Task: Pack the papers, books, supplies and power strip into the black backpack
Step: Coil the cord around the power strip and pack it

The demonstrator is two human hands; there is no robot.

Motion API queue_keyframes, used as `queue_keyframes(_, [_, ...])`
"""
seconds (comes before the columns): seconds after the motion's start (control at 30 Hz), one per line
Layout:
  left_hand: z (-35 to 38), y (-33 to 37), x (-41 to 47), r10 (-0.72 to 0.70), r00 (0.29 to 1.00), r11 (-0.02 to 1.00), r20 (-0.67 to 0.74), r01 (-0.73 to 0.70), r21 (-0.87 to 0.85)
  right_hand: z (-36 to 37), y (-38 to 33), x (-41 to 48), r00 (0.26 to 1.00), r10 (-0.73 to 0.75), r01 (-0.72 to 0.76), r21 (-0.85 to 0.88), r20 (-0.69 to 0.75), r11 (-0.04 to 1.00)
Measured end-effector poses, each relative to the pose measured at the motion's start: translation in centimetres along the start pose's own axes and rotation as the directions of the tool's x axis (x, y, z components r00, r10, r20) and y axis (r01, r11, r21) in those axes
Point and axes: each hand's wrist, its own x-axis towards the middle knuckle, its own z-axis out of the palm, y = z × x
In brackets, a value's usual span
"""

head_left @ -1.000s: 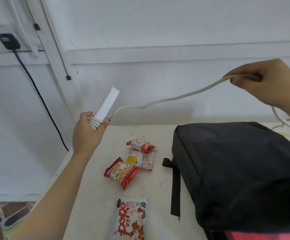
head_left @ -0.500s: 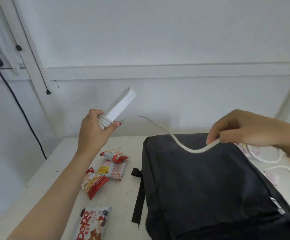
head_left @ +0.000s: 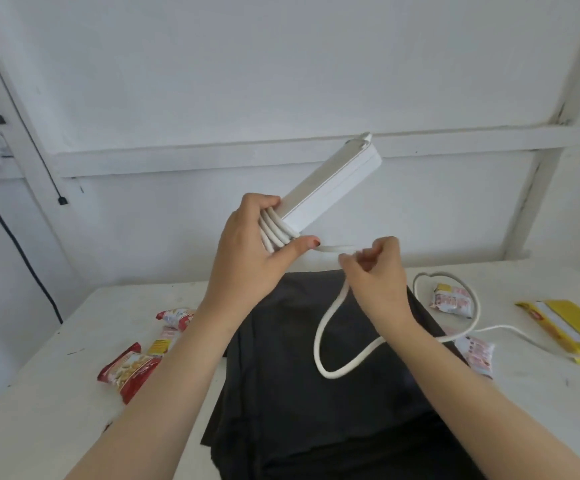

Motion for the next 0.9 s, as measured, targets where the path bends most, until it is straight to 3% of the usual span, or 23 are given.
queue_keyframes(0.07, [0.5,0.4,-0.2,-0.021,0.999,1.000,-0.032,0.021,-0.009,-1.1,0.6,0.3,1.000,-0.010,0.012,0.083,-0.028,0.996])
queue_keyframes(0.27, [2.3,-0.9,-1.1,-0.103,0.989,0.987,-0.103,0.115,0.110,-4.1,1.0,-0.5,0.924,-0.114,0.099,0.059,0.365,0.993])
queue_keyframes(0.43, [4.3,-2.6,-3.0,-0.173,0.979,0.927,0.104,0.127,0.353,-7.1,0.2,-0.2,0.810,-0.098,0.341,-0.329,0.578,0.881])
queue_keyframes(0.57, [5.2,-2.7,-4.3,-0.263,0.944,0.906,0.198,0.170,0.388,-9.2,0.0,0.7,0.805,-0.094,0.410,-0.436,0.586,0.801])
queue_keyframes(0.67, [6.0,-1.6,-4.2,-0.235,0.942,0.907,0.238,0.125,0.403,-9.8,-1.0,0.8,0.758,-0.203,0.590,-0.518,0.620,0.620])
queue_keyframes(0.73, [6.4,-0.3,-4.2,-0.197,0.937,0.912,0.289,0.067,0.405,-9.9,-2.3,0.9,0.664,-0.323,0.741,-0.536,0.674,0.404])
queue_keyframes(0.8, [6.5,1.3,-4.6,-0.169,0.910,0.934,0.378,0.026,0.355,-10.2,-3.9,1.8,0.580,-0.397,0.815,-0.494,0.711,0.304])
queue_keyframes(0.83, [6.6,2.1,-5.0,-0.155,0.895,0.954,0.419,0.024,0.300,-10.5,-4.6,2.7,0.562,-0.406,0.826,-0.468,0.720,0.313])
queue_keyframes(0.9, [6.5,3.6,-5.7,-0.124,0.884,0.988,0.451,0.067,0.140,-11.1,-5.5,4.9,0.582,-0.347,0.775,-0.371,0.735,0.512])
